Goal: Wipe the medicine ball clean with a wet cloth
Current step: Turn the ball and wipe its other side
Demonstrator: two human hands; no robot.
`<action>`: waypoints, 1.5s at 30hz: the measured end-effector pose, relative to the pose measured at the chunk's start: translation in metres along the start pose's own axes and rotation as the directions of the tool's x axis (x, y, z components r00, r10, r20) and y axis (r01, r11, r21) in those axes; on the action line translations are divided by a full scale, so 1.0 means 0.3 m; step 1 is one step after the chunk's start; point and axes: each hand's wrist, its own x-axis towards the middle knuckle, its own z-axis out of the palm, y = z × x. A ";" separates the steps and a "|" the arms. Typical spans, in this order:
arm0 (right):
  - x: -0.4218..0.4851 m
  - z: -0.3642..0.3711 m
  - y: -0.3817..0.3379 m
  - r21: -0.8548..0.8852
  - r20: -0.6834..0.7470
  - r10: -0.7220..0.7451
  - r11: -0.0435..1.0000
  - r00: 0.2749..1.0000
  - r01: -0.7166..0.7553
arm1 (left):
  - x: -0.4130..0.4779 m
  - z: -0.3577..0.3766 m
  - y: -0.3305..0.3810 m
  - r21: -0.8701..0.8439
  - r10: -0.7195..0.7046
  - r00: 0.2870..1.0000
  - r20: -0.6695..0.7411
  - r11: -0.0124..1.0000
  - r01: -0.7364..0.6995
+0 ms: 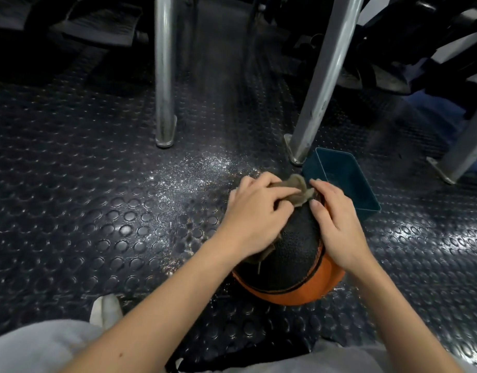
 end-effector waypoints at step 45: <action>-0.005 0.026 -0.062 -0.055 0.019 -0.080 0.995 0.997 0.081 | 0.051 -0.023 -0.183 -0.349 -0.374 0.921 -0.111 0.882 0.316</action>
